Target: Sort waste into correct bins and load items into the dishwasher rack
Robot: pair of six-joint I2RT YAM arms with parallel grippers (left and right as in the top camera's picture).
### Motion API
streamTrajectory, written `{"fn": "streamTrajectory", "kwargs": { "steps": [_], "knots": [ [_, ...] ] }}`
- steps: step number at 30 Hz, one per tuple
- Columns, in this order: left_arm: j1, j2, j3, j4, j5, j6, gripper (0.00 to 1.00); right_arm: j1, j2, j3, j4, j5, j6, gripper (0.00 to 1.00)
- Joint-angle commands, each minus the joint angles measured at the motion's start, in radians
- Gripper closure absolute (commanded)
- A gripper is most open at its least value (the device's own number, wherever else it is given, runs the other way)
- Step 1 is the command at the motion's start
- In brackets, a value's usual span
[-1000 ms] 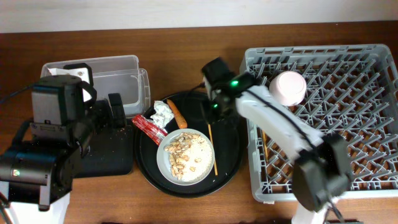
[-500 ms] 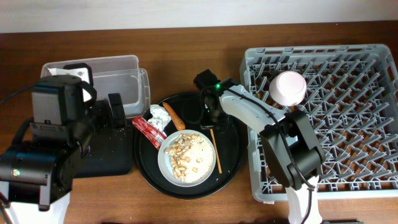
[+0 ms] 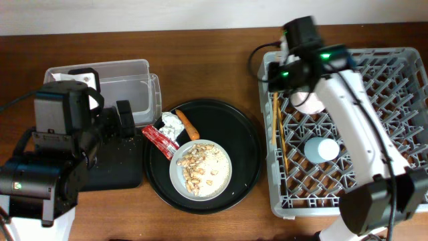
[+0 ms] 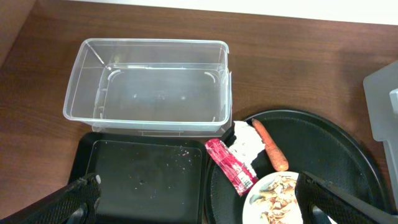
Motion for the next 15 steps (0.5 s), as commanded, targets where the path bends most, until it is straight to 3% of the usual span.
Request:
{"fn": "streamTrajectory", "kwargs": {
  "steps": [1, 7, 9, 10, 15],
  "knots": [
    [0.004, 0.0, 0.009, 0.002, -0.014, -0.013, 0.0, -0.035, 0.055, -0.011, -0.008, 0.022, -0.13, 0.96],
    [0.004, 0.0, 0.009, 0.002, -0.014, -0.013, 0.0, -0.039, 0.135, -0.011, -0.042, -0.001, -0.15, 0.94],
    [0.004, 0.0, 0.009, 0.002, -0.014, -0.013, 0.0, -0.036, 0.131, -0.011, -0.05, -0.02, -0.15, 0.64],
    [0.004, 0.0, 0.009, 0.002, -0.014, -0.013, 0.0, -0.036, 0.122, -0.011, -0.052, -0.019, -0.15, 0.57],
    [0.004, 0.0, 0.009, 0.002, -0.014, -0.013, 0.0, -0.036, -0.026, -0.011, -0.058, -0.034, -0.131, 0.46]
  ]
}}
